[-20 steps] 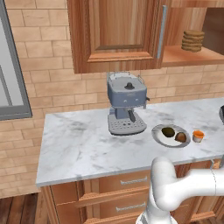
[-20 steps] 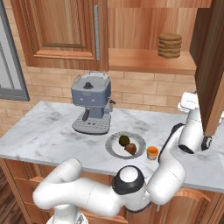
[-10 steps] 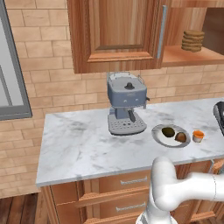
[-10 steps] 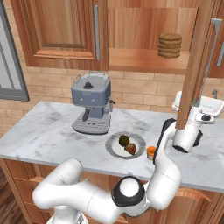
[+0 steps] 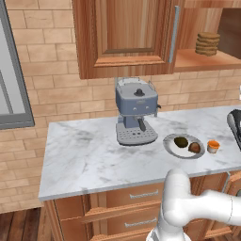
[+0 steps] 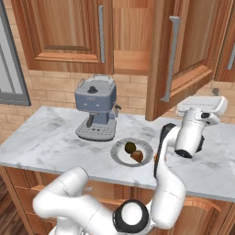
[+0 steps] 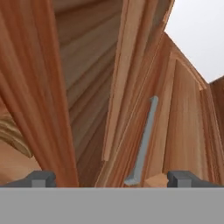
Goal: Pick the avocado and bread from the counter and place them on the plate. Then pick the jam from the cabinet and place it next to the plate. Lastly close the cabinet door.
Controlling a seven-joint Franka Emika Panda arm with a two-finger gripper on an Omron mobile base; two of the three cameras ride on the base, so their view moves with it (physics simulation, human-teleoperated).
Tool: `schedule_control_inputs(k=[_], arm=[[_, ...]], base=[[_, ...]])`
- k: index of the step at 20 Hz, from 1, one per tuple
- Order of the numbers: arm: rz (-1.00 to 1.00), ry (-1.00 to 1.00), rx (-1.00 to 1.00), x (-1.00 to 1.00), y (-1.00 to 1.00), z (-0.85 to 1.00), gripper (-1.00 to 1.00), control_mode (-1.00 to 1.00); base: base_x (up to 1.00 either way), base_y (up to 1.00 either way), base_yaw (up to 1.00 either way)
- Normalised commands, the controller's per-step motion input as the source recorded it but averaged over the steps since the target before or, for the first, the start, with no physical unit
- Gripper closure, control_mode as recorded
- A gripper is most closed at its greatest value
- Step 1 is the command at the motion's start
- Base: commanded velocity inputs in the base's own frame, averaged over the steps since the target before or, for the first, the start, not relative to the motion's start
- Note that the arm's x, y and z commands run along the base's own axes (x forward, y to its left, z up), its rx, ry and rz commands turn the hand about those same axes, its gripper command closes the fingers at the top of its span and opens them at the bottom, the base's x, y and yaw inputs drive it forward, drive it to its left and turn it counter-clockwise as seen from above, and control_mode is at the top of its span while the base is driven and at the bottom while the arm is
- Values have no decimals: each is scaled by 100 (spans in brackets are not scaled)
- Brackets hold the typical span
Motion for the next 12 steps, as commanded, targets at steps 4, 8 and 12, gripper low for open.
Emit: schedule_control_inputs(k=[4, 8, 12], arm=[[-24, 0, -29, -19, 4, 53, -100, -100], [-22, 0, -34, -12, 6, 33, -100, -100], [-15, -9, -47, -13, 35, 34, -100, -100]], base=[[0, 0, 0], [0, 0, 0], [0, 0, 0]])
